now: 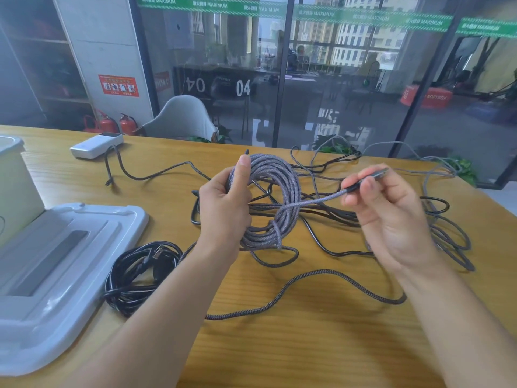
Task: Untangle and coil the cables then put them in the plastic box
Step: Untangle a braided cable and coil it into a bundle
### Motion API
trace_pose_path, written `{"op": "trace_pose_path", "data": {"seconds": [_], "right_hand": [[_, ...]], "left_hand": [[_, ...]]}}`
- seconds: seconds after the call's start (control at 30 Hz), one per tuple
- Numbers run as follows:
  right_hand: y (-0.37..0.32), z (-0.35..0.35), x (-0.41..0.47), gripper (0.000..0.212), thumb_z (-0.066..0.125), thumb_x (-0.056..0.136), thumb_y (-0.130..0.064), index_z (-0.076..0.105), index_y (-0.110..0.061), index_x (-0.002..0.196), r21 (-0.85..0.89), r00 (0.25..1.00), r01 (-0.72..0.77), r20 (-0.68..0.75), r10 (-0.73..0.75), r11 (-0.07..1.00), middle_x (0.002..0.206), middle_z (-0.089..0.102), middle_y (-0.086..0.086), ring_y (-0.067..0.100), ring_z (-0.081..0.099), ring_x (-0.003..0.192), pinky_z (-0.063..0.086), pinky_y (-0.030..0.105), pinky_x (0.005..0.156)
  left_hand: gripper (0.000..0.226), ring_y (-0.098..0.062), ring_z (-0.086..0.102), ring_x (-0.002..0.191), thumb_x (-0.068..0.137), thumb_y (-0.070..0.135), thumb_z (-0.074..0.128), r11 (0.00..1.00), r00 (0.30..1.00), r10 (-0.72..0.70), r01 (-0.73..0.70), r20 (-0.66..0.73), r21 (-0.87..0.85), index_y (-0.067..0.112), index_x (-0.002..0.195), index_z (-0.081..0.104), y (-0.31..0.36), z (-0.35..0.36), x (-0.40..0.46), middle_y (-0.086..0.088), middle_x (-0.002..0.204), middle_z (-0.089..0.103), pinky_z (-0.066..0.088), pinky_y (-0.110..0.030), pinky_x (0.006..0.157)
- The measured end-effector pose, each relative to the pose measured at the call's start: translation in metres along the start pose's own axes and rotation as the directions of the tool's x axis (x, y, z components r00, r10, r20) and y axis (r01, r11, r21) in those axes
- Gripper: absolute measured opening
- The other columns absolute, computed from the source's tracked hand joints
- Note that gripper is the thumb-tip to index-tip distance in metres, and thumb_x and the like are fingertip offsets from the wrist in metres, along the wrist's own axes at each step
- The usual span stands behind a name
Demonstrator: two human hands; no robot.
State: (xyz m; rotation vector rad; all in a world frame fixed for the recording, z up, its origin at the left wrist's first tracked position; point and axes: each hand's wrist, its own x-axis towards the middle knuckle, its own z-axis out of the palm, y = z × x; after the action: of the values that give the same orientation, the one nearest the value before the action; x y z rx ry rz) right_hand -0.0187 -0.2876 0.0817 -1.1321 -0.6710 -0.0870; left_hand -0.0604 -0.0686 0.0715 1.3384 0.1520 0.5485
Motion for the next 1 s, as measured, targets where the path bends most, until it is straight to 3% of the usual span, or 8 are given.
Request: {"op": "trace_pose_path", "data": {"seconds": [0.13,0.23,0.3,0.43,0.5,0.6,0.73,1.0], "right_hand": [[0.015,0.01,0.0,0.015,0.051,0.103,-0.025,0.065,-0.02,0.102,0.251,0.98,-0.184,-0.025,0.197,0.95,0.087,0.059,-0.004,0.009,0.057,0.076,0.052,0.025,0.086],[0.025,0.022,-0.002,0.029,0.042,0.107,-0.04,0.061,-0.018,0.112,0.369,0.935,-0.309,-0.048,0.35,0.876,0.077,0.051,-0.005,0.019,0.063,0.096,0.051,0.043,0.108],[0.027,0.029,-0.004,0.039,0.037,0.108,-0.047,0.061,-0.016,0.107,0.467,0.909,-0.347,-0.045,0.414,0.813,0.074,0.052,-0.002,0.025,0.068,0.109,0.051,0.048,0.11],[0.031,0.04,-0.009,0.05,0.028,0.108,-0.053,0.054,-0.016,0.088,0.49,0.88,-0.413,-0.004,0.476,0.767,0.08,0.06,0.003,0.027,0.071,0.111,0.055,0.043,0.104],[0.031,0.045,-0.011,0.052,0.028,0.109,-0.053,0.05,-0.017,0.08,0.474,0.874,-0.41,-0.041,0.485,0.779,0.065,0.048,0.001,0.024,0.07,0.084,0.059,0.041,0.099],[0.027,0.054,-0.012,0.051,0.03,0.108,-0.053,0.044,-0.019,0.073,0.462,0.875,-0.366,-0.123,0.468,0.808,0.057,0.023,-0.004,0.018,0.035,0.054,0.059,0.034,0.074],[0.014,0.064,-0.014,0.052,0.033,0.108,-0.053,0.039,-0.022,0.068,0.412,0.89,-0.334,-0.158,0.427,0.848,0.055,0.016,-0.007,0.016,0.016,0.052,0.036,0.025,0.05],[-0.017,0.056,-0.013,0.051,0.035,0.109,-0.05,0.038,-0.023,0.066,0.386,0.912,-0.269,-0.191,0.362,0.882,0.051,0.017,-0.009,0.01,0.016,0.045,0.024,0.024,0.044]], "left_hand": [[0.058,-0.03,0.018,0.063,0.103,0.05,0.058,0.996,0.997,0.08,-0.08,0.002,0.045,0.0,0.077,0.044,-0.004,0.001,-0.002,-0.004,0.064,0.027,0.018,-0.047,0.055],[0.054,-0.022,0.02,0.058,0.103,0.048,0.06,0.993,0.994,0.106,-0.105,-0.022,0.051,0.008,0.07,0.045,-0.006,-0.004,0.0,0.003,0.06,0.026,0.018,-0.047,0.056],[0.055,-0.02,0.022,0.059,0.104,0.048,0.06,0.993,0.992,0.116,-0.114,-0.044,0.034,0.0,0.078,0.05,-0.007,-0.005,0.002,0.005,0.06,0.027,0.019,-0.049,0.058],[0.054,-0.022,0.022,0.06,0.104,0.047,0.06,0.992,0.989,0.127,-0.126,-0.074,0.019,0.003,0.075,0.048,-0.005,-0.004,0.003,0.002,0.061,0.027,0.019,-0.049,0.057],[0.052,-0.019,0.023,0.058,0.103,0.048,0.061,0.995,0.99,0.1,-0.1,-0.097,-0.002,0.002,0.078,0.054,-0.006,-0.007,0.007,0.003,0.059,0.029,0.018,-0.048,0.057],[0.058,-0.018,0.025,0.057,0.101,0.052,0.062,0.998,0.988,0.06,-0.06,-0.14,0.006,-0.005,0.089,0.059,-0.009,-0.011,0.014,0.003,0.059,0.031,0.019,-0.045,0.057],[0.055,-0.02,0.026,0.056,0.101,0.052,0.063,0.998,0.991,0.055,-0.05,-0.121,0.044,0.001,0.08,0.057,-0.013,-0.011,0.015,0.004,0.057,0.034,0.023,-0.04,0.053],[0.058,-0.017,0.029,0.047,0.101,0.05,0.063,1.0,0.992,-0.001,-0.001,-0.13,-0.015,-0.008,0.097,0.063,-0.004,-0.006,0.021,0.005,0.053,0.036,0.027,-0.035,0.051]]}}
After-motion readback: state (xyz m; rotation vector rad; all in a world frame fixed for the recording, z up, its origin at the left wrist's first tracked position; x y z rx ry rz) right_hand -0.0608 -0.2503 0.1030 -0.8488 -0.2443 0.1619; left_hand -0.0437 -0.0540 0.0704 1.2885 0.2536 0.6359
